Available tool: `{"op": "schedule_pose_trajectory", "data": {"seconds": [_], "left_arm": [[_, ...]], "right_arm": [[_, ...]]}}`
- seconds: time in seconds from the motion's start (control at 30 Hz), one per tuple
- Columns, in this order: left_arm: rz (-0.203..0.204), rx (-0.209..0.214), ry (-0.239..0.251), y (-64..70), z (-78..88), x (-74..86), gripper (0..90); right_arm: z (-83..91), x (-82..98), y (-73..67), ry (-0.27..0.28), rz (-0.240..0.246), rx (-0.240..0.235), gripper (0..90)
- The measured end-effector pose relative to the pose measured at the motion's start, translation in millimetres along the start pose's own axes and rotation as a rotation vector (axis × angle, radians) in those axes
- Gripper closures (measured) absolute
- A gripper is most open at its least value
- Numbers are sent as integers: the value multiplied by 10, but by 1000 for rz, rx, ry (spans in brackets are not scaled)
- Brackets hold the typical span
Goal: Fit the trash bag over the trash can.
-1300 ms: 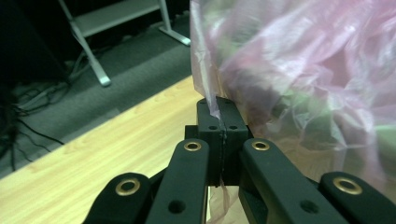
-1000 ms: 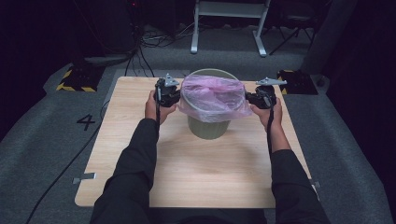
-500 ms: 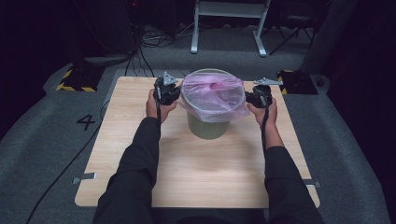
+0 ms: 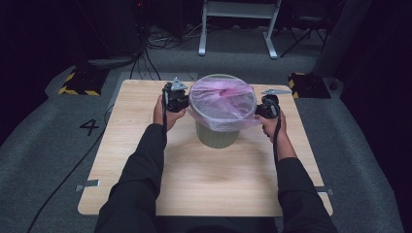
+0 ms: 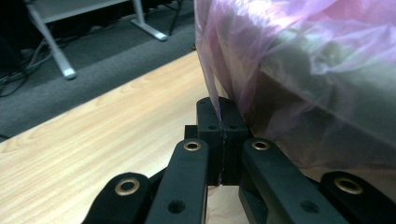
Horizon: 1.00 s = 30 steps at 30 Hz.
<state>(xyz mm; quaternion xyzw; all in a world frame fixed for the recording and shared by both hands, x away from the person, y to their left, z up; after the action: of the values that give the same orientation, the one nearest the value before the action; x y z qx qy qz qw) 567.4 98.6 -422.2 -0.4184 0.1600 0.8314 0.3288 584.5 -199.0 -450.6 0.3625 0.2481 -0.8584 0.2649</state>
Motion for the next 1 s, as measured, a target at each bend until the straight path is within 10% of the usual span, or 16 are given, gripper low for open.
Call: {"op": "schedule_pose_trajectory", "data": {"seconds": [0.43,0.63,0.8,1.0], "left_arm": [[-152,73,0,289,394,243,899],[-83,-4,32,165,425,189,900],[-64,-55,-53,92,214,145,900],[-44,-6,-194,95,-73,253,900]], "right_arm": [[316,283,-292,-61,103,-54,900],[461,211,-300,-24,106,61,893],[464,67,-226,26,65,135,888],[389,2,-149,21,43,144,886]]}}
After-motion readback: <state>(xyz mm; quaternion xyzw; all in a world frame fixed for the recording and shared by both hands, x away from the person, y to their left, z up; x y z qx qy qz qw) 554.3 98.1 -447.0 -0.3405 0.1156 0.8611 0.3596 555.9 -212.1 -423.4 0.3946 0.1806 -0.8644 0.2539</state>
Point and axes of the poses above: each handheld gripper's, and its own axes: z roughly backward along the jaws, x roughly out of its underside, y roughly to its right, the point moved 5 cm from there along -z, roughly forward along the jaws, and after that the axes turned 8 degrees about -y, right-handed, at the moved point
